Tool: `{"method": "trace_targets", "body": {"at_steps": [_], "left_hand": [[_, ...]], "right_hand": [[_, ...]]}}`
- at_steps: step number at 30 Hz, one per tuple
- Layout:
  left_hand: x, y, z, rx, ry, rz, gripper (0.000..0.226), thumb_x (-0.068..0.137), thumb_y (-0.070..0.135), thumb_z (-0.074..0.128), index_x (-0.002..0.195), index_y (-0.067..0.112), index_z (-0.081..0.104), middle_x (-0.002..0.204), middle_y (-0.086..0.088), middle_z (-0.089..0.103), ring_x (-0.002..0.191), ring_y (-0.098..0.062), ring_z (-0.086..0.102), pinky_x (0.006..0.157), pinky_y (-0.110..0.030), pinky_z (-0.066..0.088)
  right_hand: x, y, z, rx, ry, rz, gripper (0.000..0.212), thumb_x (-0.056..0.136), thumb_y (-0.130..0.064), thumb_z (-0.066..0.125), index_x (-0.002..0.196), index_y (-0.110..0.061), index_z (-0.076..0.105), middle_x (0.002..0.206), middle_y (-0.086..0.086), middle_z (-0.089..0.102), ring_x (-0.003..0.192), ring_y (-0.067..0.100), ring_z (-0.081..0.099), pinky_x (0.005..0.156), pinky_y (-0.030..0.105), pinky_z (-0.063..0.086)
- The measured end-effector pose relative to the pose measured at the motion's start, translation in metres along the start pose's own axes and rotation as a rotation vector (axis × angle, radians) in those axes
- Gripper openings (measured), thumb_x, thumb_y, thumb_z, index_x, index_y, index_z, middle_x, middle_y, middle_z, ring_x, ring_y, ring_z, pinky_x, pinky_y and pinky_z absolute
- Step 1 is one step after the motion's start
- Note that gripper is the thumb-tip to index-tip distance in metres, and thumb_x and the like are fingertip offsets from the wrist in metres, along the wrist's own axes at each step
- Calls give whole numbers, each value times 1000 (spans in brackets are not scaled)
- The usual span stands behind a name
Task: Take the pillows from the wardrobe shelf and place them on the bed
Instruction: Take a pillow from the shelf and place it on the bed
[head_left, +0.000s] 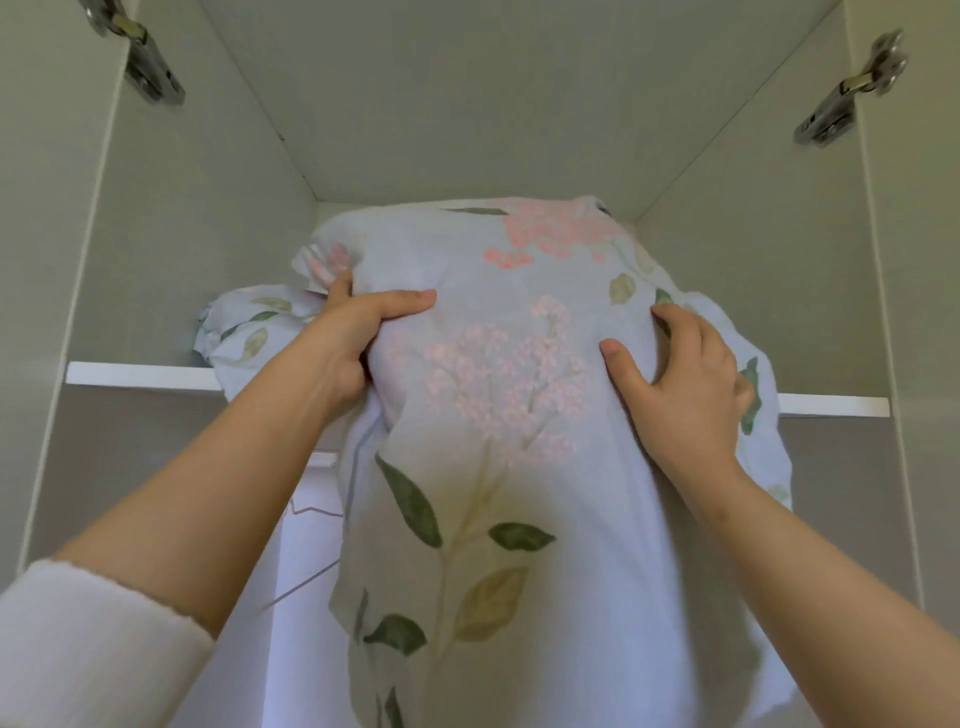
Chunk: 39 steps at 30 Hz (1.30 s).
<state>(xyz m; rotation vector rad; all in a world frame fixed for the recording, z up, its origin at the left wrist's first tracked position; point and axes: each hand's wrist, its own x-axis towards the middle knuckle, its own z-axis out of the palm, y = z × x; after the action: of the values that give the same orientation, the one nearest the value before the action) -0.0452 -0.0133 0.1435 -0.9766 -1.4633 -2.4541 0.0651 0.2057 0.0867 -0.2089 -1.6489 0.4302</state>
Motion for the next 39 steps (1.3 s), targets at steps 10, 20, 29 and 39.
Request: {"method": "trace_targets", "body": {"at_steps": [10,20,29,39], "left_hand": [[-20,6,13,-77,-70,-158,15,90,22,57,88,11,66,66,-3,75,57,-16,72,47,-27,58],[-77,-27,24,-95,62,33,40,83,11,64,122,4,60,112,-9,68,93,-21,69,65,-26,61],[-129,-47,15,0,94,44,46,67,9,74,112,5,65,93,-7,72,81,-20,70,75,-30,59],[-168,-87,-16,17,-17,-87,39,58,0,68,96,9,68,79,-4,75,71,-18,72,68,-32,61]], "right_hand": [[-5,1,-5,-1,-20,17,73,74,-67,26,137,-30,36,147,3,37,137,24,31,111,55,21],[-22,-12,-22,86,-37,-108,86,68,-72,31,143,-30,28,154,8,24,143,26,20,112,47,17],[-39,-18,-38,13,-147,-325,85,66,-74,29,143,-36,29,156,5,23,145,25,16,114,51,11],[-62,-3,-30,228,-748,-237,96,62,-75,48,145,-33,24,154,-9,27,141,15,28,117,40,22]]}}
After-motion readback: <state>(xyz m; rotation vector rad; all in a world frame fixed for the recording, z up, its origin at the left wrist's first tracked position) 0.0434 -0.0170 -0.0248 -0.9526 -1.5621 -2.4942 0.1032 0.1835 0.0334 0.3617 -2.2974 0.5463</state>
